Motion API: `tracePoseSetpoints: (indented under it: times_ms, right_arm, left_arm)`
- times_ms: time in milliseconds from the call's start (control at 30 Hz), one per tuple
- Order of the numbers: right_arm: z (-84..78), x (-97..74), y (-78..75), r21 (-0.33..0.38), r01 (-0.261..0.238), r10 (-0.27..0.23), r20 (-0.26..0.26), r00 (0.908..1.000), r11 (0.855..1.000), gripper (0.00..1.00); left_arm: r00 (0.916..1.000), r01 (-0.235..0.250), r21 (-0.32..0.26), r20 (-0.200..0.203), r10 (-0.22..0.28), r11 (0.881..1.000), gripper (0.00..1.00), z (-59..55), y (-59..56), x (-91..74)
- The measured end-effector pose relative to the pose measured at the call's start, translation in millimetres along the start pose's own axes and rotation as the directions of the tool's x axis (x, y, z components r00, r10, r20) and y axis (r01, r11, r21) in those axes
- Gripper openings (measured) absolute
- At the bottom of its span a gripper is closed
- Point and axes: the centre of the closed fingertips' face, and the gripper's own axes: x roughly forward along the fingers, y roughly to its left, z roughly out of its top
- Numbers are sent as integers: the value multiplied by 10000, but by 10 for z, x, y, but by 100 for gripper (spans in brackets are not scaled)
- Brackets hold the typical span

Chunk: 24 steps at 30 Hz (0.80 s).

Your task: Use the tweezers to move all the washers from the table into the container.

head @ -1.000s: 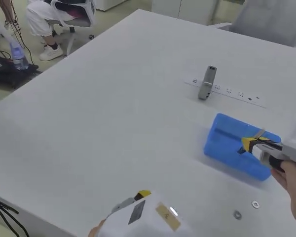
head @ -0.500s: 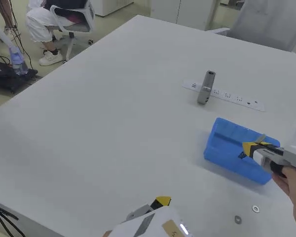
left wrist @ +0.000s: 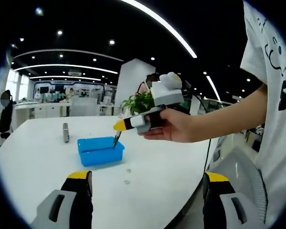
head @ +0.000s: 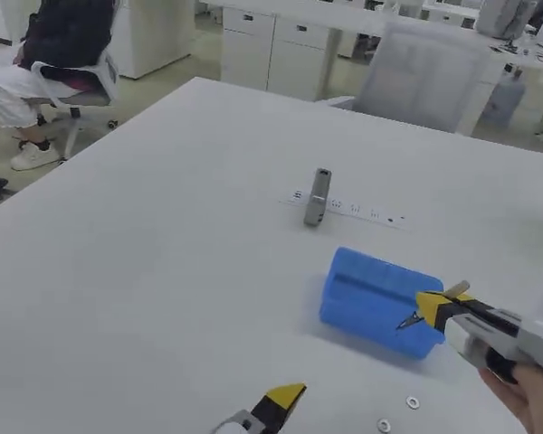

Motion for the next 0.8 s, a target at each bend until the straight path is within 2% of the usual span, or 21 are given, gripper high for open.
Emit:
tracePoseSetpoints:
  times_ms: [33, 133, 200, 367, 467, 567, 633, 700, 800]
  right_arm:
    - [-64, -49, 25, 140, 98, -98, -28, 9999, 9999, 3]
    - [-228, -122, 67, 496, 136, -127, -188, 9997, 9987, 3]
    - [-334, -152, 90, 674, 198, -180, -277, 9995, 9975, 3]
    - [-628, -131, 148, 829, 461, -401, -724, 9966, 9955, 3]
    - [-722, -107, 176, 789, 483, -406, -970, 9945, 9957, 3]
    - [-817, -68, 175, 682, 486, -398, -1246, 9914, 9965, 3]
    - [-847, -58, 198, 570, 492, -412, -1335, 9902, 9972, 3]
    - [-875, -52, 231, 492, 472, -396, -1451, 9886, 9977, 3]
    - [-877, -67, 279, 321, 473, -420, -1498, 9878, 9984, 3]
  left_arm:
    - [9998, 96, 110, -185, -94, 9999, 99, -29, -18, 3]
    - [9987, 358, 445, -385, -341, 9984, 99, -83, -63, -2]
    - [9982, 575, 559, -210, -564, 9968, 99, -61, -116, -13]
    - [9966, 823, 717, -77, -820, 9940, 99, -39, -167, -19]
    - [9960, 884, 625, 32, -888, 9941, 99, -24, -177, -18]
    - [9956, 928, 785, 91, -938, 9926, 99, -2, -193, -27]
    - [9950, 960, 771, 184, -977, 9924, 99, 14, -197, -28]
    - [9962, 864, 657, 7, -867, 9941, 99, -9, -164, -27]
    - [9960, 876, 563, 150, -886, 9946, 99, 14, -163, -40]
